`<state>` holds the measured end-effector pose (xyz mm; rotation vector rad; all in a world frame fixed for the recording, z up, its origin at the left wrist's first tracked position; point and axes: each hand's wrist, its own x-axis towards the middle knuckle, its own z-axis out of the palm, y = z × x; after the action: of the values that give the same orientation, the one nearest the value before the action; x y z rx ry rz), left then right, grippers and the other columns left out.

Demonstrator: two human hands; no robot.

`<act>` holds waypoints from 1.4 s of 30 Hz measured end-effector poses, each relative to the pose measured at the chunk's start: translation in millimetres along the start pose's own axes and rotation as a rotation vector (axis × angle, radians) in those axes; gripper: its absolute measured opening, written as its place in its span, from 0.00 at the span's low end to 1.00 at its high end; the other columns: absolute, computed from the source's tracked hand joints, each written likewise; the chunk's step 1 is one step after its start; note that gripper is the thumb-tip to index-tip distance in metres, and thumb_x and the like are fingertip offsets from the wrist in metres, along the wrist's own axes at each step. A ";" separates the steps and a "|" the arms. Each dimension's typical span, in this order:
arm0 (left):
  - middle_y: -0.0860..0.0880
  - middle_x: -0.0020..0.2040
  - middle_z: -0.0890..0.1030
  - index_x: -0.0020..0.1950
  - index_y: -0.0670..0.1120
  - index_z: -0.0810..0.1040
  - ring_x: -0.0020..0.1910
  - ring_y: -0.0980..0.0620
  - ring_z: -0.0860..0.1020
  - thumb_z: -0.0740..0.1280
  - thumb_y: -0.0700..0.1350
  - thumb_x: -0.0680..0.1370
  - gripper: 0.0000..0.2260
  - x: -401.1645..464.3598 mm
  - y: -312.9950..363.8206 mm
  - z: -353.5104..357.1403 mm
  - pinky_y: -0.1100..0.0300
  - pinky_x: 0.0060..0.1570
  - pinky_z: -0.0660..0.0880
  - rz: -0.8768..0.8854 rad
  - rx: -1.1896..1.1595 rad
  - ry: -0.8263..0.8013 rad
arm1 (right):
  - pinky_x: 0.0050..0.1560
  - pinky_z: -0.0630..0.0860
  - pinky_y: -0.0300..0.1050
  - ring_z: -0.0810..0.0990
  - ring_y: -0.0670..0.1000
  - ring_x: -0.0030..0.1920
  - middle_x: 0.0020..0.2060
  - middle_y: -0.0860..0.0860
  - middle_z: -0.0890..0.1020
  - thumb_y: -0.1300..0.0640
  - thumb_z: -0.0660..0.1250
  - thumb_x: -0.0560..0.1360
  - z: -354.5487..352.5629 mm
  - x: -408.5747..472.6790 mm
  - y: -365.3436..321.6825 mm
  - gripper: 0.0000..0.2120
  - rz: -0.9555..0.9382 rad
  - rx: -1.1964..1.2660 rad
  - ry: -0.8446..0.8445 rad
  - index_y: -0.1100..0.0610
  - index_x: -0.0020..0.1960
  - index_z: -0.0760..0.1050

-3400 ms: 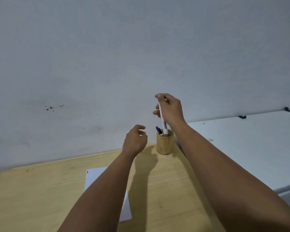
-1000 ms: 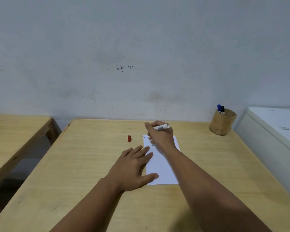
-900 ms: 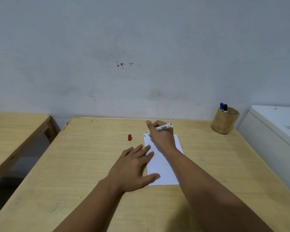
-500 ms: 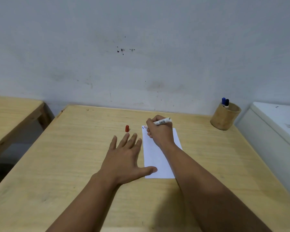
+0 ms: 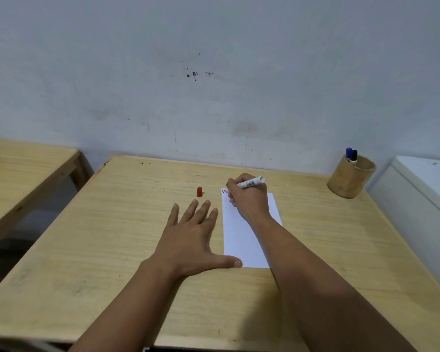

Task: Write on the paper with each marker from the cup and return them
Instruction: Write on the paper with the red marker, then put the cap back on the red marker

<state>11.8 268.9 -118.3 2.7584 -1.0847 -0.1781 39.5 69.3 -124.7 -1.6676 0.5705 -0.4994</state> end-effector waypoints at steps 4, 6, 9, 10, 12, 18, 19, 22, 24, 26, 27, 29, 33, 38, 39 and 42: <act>0.53 0.85 0.43 0.85 0.54 0.48 0.83 0.51 0.38 0.51 0.87 0.61 0.60 0.5 -0.1 0.6 0.37 0.79 0.37 -0.001 0.005 0.000 | 0.38 0.80 0.49 0.83 0.51 0.30 0.34 0.58 0.86 0.54 0.73 0.72 0.6 -0.8 -1.8 0.12 -0.015 -0.060 0.002 0.53 0.31 0.76; 0.53 0.85 0.44 0.85 0.54 0.49 0.83 0.51 0.38 0.51 0.87 0.61 0.60 1.1 0.1 0.5 0.36 0.79 0.38 0.000 0.007 0.005 | 0.38 0.81 0.49 0.83 0.50 0.30 0.34 0.58 0.86 0.53 0.73 0.71 1.3 -1.6 -2.7 0.12 -0.024 -0.082 -0.003 0.52 0.30 0.77; 0.53 0.85 0.44 0.85 0.54 0.49 0.83 0.51 0.39 0.51 0.87 0.61 0.60 0.5 0.0 -0.1 0.36 0.79 0.38 0.000 0.003 0.007 | 0.38 0.80 0.49 0.82 0.50 0.30 0.34 0.57 0.86 0.52 0.72 0.70 1.4 -2.8 -3.4 0.11 -0.030 -0.114 -0.005 0.52 0.30 0.77; 0.53 0.85 0.44 0.85 0.54 0.49 0.83 0.51 0.39 0.51 0.87 0.61 0.60 0.3 0.0 -0.3 0.36 0.79 0.38 0.001 0.003 0.007 | 0.38 0.80 0.49 0.82 0.50 0.29 0.34 0.57 0.86 0.52 0.72 0.70 1.3 -3.1 -3.9 0.11 -0.030 -0.117 -0.007 0.53 0.30 0.76; 0.53 0.85 0.44 0.85 0.54 0.49 0.83 0.51 0.39 0.51 0.87 0.61 0.60 0.2 0.5 -0.1 0.36 0.79 0.38 0.002 0.007 0.008 | 0.37 0.80 0.49 0.82 0.51 0.30 0.34 0.58 0.86 0.53 0.71 0.70 1.0 -3.0 -4.7 0.12 -0.031 -0.122 -0.005 0.56 0.31 0.75; 0.53 0.85 0.44 0.85 0.54 0.50 0.83 0.52 0.39 0.52 0.87 0.61 0.60 -0.5 0.8 -1.2 0.37 0.79 0.38 0.010 -0.003 0.027 | 0.35 0.78 0.47 0.82 0.53 0.31 0.31 0.58 0.84 0.56 0.74 0.76 -0.5 1.5 -2.6 0.14 0.018 0.077 0.017 0.59 0.35 0.76; 0.53 0.85 0.45 0.84 0.54 0.51 0.84 0.52 0.39 0.52 0.87 0.61 0.60 -2.3 2.1 -3.0 0.37 0.79 0.38 0.013 -0.014 0.026 | 0.33 0.77 0.45 0.81 0.53 0.30 0.31 0.58 0.84 0.57 0.75 0.77 -1.0 3.2 -3.1 0.15 0.029 0.119 0.019 0.61 0.36 0.76; 0.57 0.81 0.63 0.79 0.56 0.66 0.82 0.53 0.56 0.56 0.84 0.65 0.49 -0.8 2.4 -8.4 0.41 0.80 0.48 -0.014 -0.167 0.116 | 0.28 0.72 0.41 0.75 0.52 0.26 0.28 0.56 0.83 0.58 0.76 0.79 -1.6 7.8 -6.9 0.17 0.070 0.225 -0.008 0.59 0.35 0.73; 0.57 0.67 0.79 0.70 0.55 0.76 0.70 0.53 0.75 0.59 0.77 0.71 0.36 8.9 -3.2 -9.9 0.44 0.71 0.67 -0.082 -0.276 0.333 | 0.27 0.70 0.40 0.74 0.53 0.27 0.27 0.56 0.82 0.59 0.75 0.79 -3.1 9.3 -10.4 0.18 0.097 0.259 -0.044 0.59 0.35 0.72; 0.54 0.60 0.82 0.68 0.54 0.78 0.60 0.49 0.80 0.62 0.66 0.75 0.27 23.0 -11.4 -12.1 0.47 0.58 0.74 -0.165 -0.339 0.522 | 0.27 0.69 0.40 0.74 0.53 0.28 0.28 0.55 0.82 0.57 0.76 0.79 -5.6 8.5 -15.8 0.19 0.105 0.268 -0.085 0.58 0.35 0.72; 0.52 0.62 0.81 0.70 0.53 0.77 0.60 0.47 0.79 0.64 0.60 0.77 0.24 30.7 -15.1 -13.6 0.48 0.57 0.74 -0.195 -0.363 0.549 | 0.27 0.68 0.40 0.74 0.52 0.28 0.28 0.54 0.82 0.55 0.77 0.79 -7.3 6.6 -20.4 0.19 0.096 0.260 -0.097 0.57 0.35 0.72; 0.51 0.66 0.78 0.74 0.53 0.74 0.63 0.45 0.77 0.67 0.52 0.80 0.22 44.1 -19.2 -17.5 0.47 0.58 0.74 -0.221 -0.379 0.517 | 0.27 0.66 0.39 0.73 0.49 0.27 0.27 0.50 0.80 0.49 0.77 0.78 -13.3 1.3 -32.6 0.19 0.045 0.213 -0.086 0.56 0.37 0.73; 0.55 0.59 0.83 0.61 0.56 0.84 0.56 0.47 0.80 0.66 0.52 0.81 0.11 65.1 -21.8 -15.8 0.51 0.52 0.75 -0.193 -0.246 0.416 | 0.25 0.66 0.36 0.70 0.46 0.23 0.29 0.52 0.77 0.47 0.77 0.78 -33.8 -7.5 -54.3 0.18 -0.073 0.120 0.003 0.58 0.42 0.75; 0.55 0.55 0.85 0.52 0.55 0.87 0.53 0.44 0.79 0.66 0.45 0.81 0.10 62.2 -19.0 -11.4 0.53 0.47 0.71 -0.218 -0.173 0.438 | 0.37 0.82 0.44 0.89 0.53 0.41 0.46 0.54 0.89 0.61 0.76 0.79 -67.4 -24.5 -67.5 0.08 -0.105 0.138 -0.164 0.56 0.57 0.82; 0.54 0.55 0.86 0.53 0.54 0.87 0.54 0.45 0.79 0.66 0.45 0.81 0.10 58.5 -16.8 -11.8 0.53 0.48 0.73 -0.225 -0.199 0.434 | 0.40 0.84 0.46 0.90 0.55 0.47 0.52 0.55 0.89 0.64 0.73 0.81 -73.7 -28.2 -68.9 0.11 -0.100 0.150 -0.193 0.55 0.62 0.82; 0.51 0.56 0.86 0.58 0.51 0.86 0.56 0.47 0.83 0.67 0.45 0.81 0.10 44.2 -5.3 -21.5 0.55 0.51 0.76 -0.277 -0.413 0.468 | 0.46 0.87 0.51 0.89 0.59 0.57 0.59 0.57 0.88 0.68 0.62 0.85 -90.8 -43.8 -80.1 0.17 -0.019 0.257 -0.232 0.55 0.68 0.81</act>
<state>51.3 245.0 -100.5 2.3838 -0.4818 0.1840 -43.1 37.2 -31.2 -1.4612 0.3070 -0.3690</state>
